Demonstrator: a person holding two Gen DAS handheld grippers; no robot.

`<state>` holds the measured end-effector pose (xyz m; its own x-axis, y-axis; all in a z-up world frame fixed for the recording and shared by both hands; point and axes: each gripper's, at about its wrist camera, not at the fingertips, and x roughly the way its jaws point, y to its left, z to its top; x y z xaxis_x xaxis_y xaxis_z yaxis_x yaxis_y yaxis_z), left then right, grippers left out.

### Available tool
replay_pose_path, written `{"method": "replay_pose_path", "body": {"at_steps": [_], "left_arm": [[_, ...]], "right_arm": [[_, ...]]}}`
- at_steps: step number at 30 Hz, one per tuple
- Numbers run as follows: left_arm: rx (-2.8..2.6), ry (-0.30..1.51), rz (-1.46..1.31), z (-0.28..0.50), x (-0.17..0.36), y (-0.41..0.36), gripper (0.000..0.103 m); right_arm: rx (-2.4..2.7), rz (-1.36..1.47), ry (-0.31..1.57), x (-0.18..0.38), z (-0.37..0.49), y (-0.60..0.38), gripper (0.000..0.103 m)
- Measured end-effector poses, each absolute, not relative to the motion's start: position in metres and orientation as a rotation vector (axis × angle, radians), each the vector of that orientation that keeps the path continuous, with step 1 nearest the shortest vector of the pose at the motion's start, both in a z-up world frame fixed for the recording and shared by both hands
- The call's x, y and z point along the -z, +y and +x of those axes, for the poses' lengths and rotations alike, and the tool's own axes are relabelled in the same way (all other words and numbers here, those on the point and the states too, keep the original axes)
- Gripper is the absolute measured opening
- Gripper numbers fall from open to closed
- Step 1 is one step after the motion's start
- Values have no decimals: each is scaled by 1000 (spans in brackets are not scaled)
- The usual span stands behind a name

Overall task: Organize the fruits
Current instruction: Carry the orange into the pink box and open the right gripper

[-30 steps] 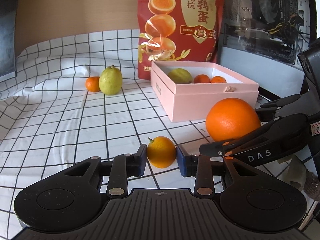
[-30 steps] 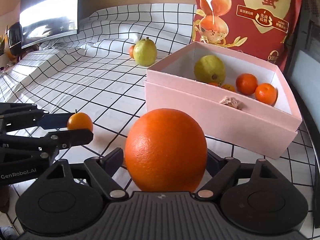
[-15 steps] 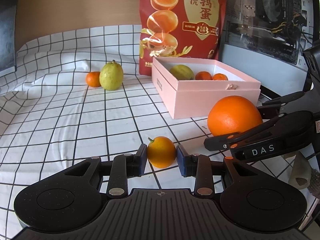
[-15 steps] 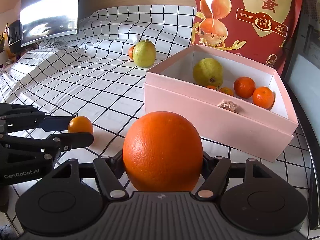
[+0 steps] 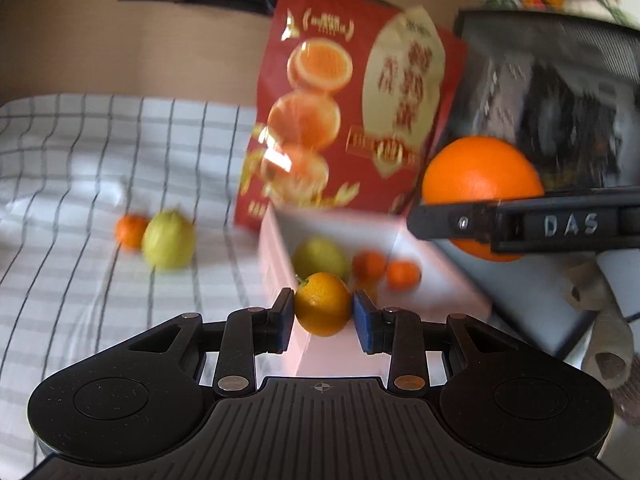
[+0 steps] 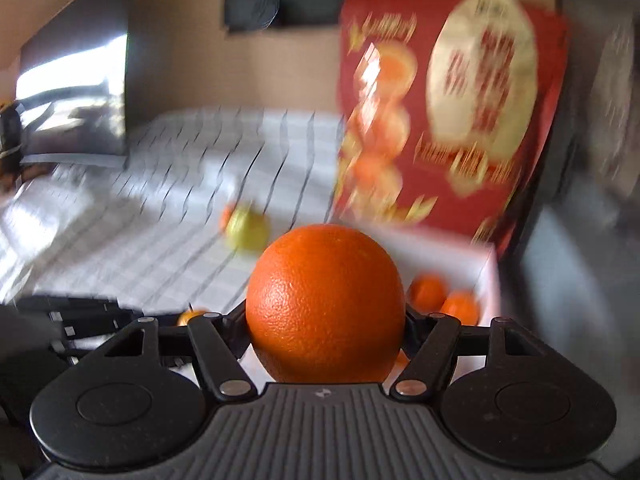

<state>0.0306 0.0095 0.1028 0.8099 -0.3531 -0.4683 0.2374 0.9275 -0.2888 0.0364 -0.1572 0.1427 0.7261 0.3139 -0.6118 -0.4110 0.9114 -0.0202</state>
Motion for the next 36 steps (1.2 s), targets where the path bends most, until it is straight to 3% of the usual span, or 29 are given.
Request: {"method": "replay_pose_path", "body": {"at_steps": [5,10,18,23,24,29,33,36], "left_arm": [[375,572,-281,80,-111,-3,36],[452,695,-283,113,-79,-19,36],[424,556,-504,101,-73,56,36],[325,474,-404,109,-74,105,36],[300,463,-380,111,-74,113,36],[214,479,-409,125,-54,158,36],[157,459,-513,120,-36,194,36],[107,422,-569,112,-31,212,36]], "right_arm": [[-283,-141,608,-186,79,-156,69],[-228,-169,608,-187,101,-157,69],[-223,-4,864,-126,150,-179,69],[-191,-4,1001,-75,181,-174,69],[-190,24,1024,-67,184,-177,76],[-179,-72,857,-92,165,-170,77],[-269,-89,697,-134,149,-152,93],[-369,-147,678,-139,149,-108,94]]}}
